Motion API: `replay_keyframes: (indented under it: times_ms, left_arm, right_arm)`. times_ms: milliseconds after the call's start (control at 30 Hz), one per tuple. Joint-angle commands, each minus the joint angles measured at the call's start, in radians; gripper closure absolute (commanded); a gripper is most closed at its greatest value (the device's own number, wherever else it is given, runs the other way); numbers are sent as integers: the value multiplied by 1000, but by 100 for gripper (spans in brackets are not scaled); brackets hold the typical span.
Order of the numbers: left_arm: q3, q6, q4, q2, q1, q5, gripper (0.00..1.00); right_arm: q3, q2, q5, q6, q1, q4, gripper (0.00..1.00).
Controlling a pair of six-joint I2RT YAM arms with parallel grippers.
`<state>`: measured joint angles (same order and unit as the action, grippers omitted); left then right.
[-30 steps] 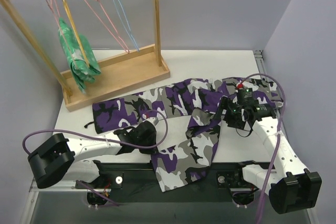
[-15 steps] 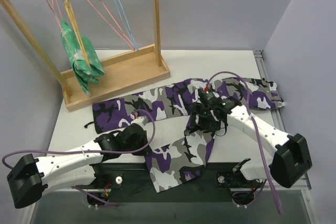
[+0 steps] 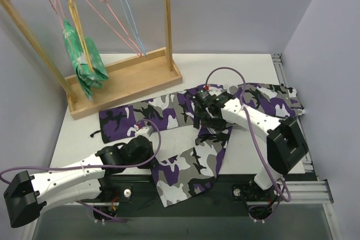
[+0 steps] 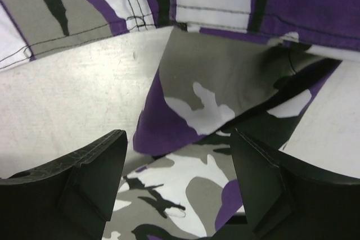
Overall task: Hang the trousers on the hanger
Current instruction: Flatten out the trousers at the center of the board.
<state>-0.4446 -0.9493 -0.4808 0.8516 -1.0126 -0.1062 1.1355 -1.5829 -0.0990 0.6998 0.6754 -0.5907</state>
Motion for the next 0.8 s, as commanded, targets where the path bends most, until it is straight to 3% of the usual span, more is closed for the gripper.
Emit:
replay_keyframes:
  times_ms: [0,167,267,367,400,600,767]
  left_arm:
    - [-20,-2,-22,-6,-4,-46,100]
    - [-31,-2,-36,0,-7,-73,100]
    - [-48,-9,-62,-8,-9,-111,100]
    - [-83,-16,-105,-25,-7,-188,100]
    - [-98,-14,-134,-29,-6,-219,100]
    - [-342,85,-356,-43,71,-524,100]
    - [-471,211,-444,-147,259,-667,100]
  right_arm:
    - [49,-95,-68,-23,4,-49,25]
    - [66,-178,-65,-65,3,-49,30]
    - [73,-193,-58,-75,-7,-49,50]
    - [96,-183,-45,-88,-17,-50,92]
    - [105,-177,-38,-94,-26,-52,100]
    - [204,-91,-1,-115,-88,-87,100]
    - [215,49,-4,-115,-155,-106,100]
